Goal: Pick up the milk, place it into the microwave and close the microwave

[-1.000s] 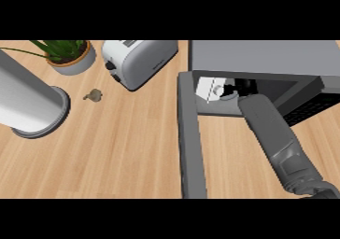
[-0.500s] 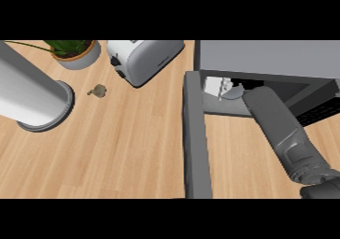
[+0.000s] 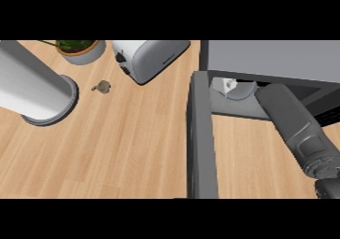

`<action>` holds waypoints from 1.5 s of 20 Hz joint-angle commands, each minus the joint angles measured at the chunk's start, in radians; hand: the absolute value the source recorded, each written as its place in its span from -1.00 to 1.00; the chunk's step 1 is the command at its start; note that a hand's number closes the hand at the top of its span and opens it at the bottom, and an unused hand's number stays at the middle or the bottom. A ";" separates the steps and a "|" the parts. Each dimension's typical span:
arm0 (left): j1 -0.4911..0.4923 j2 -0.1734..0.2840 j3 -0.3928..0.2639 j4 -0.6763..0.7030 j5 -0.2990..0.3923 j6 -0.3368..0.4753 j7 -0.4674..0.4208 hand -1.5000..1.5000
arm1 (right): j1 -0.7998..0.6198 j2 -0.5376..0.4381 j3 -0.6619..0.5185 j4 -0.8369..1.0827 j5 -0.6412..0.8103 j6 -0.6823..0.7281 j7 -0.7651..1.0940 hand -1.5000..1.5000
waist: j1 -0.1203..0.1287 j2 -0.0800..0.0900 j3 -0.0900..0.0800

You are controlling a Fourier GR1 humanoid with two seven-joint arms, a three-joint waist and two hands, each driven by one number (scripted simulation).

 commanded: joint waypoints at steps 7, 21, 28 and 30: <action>-0.036 0.028 -0.005 0.022 -0.058 -0.010 -0.010 -1.00 | -0.011 -0.007 0.028 0.038 0.044 -0.080 0.037 -1.00 | 0.017 0.004 0.003; -0.084 0.020 -0.117 0.086 -0.102 -0.090 -0.020 -1.00 | -0.037 0.027 -0.059 0.021 -0.050 0.195 -0.086 -1.00 | -0.011 -0.003 0.001; -0.091 0.005 -0.178 0.060 -0.119 -0.120 -0.013 -1.00 | 0.021 0.066 -0.157 -0.007 -0.157 0.337 -0.208 -1.00 | -0.036 -0.017 0.002; -0.077 -0.019 -0.203 0.074 -0.116 -0.135 -0.019 -1.00 | 0.020 0.058 -0.170 -0.001 -0.172 0.394 -0.215 -1.00 | -0.041 -0.023 0.000</action>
